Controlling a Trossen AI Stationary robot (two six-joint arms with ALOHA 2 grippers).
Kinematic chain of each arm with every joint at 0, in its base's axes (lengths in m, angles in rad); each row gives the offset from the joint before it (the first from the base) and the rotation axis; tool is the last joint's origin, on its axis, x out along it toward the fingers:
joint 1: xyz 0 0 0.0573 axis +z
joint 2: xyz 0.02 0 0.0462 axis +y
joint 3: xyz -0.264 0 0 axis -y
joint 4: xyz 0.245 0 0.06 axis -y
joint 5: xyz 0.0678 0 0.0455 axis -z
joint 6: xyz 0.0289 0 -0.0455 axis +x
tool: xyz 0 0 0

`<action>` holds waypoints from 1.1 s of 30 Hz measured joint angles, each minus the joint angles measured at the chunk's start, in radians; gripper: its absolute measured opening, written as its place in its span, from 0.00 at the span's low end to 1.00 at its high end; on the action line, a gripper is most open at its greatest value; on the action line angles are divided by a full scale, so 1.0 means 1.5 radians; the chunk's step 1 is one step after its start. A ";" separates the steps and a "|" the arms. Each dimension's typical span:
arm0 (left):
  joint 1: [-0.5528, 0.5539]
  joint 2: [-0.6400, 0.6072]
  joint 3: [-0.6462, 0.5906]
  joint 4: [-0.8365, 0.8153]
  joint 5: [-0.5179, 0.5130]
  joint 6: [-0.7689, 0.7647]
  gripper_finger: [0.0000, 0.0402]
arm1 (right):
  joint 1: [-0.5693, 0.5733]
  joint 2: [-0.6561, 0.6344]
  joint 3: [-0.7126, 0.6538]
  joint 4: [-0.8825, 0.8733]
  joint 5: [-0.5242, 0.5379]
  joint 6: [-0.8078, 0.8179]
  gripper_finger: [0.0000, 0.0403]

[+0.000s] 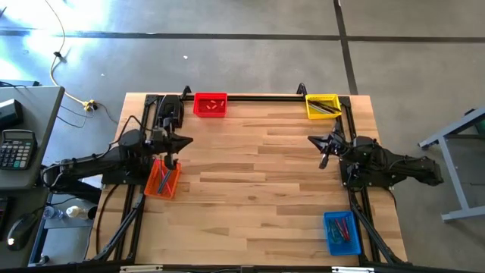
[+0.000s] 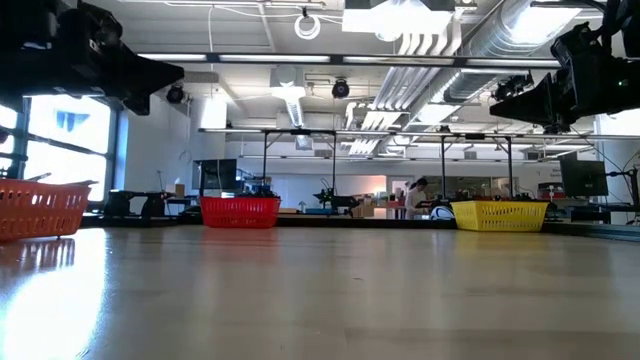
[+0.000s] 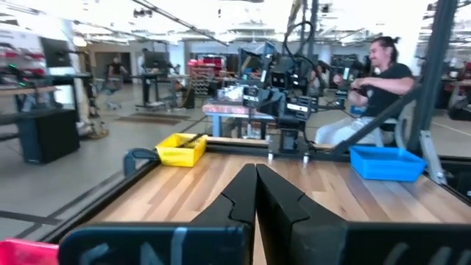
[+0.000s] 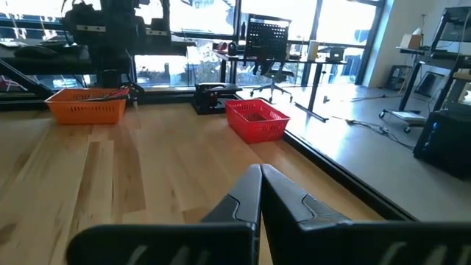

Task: Sort crayons/erasers/pens/pencils in bins
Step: Return to Home Position

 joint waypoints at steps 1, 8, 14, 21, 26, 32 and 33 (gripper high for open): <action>0.000 -0.019 0.000 -0.016 -0.007 0.003 0.00 | 0.000 0.000 0.001 -0.003 0.005 0.000 0.00; 0.000 -0.166 0.000 -0.150 -0.044 0.004 0.00 | -0.001 0.000 0.007 -0.023 0.058 0.006 0.00; 0.001 -0.166 0.000 -0.167 -0.044 0.003 0.00 | -0.001 0.000 0.007 -0.023 0.080 0.010 0.00; 0.001 -0.165 -0.001 -0.162 -0.064 -0.004 0.00 | -0.001 0.000 0.007 -0.022 0.091 0.018 0.00; 0.000 -0.165 -0.001 -0.147 -0.089 0.003 0.00 | -0.001 0.002 0.007 -0.022 0.091 0.030 0.00; 0.000 -0.165 -0.001 -0.177 -0.147 0.025 0.00 | -0.001 0.002 0.007 -0.022 0.090 0.050 0.00; 0.000 -0.165 -0.001 -0.188 -0.159 0.030 0.00 | -0.001 0.002 0.007 -0.022 0.089 0.051 0.00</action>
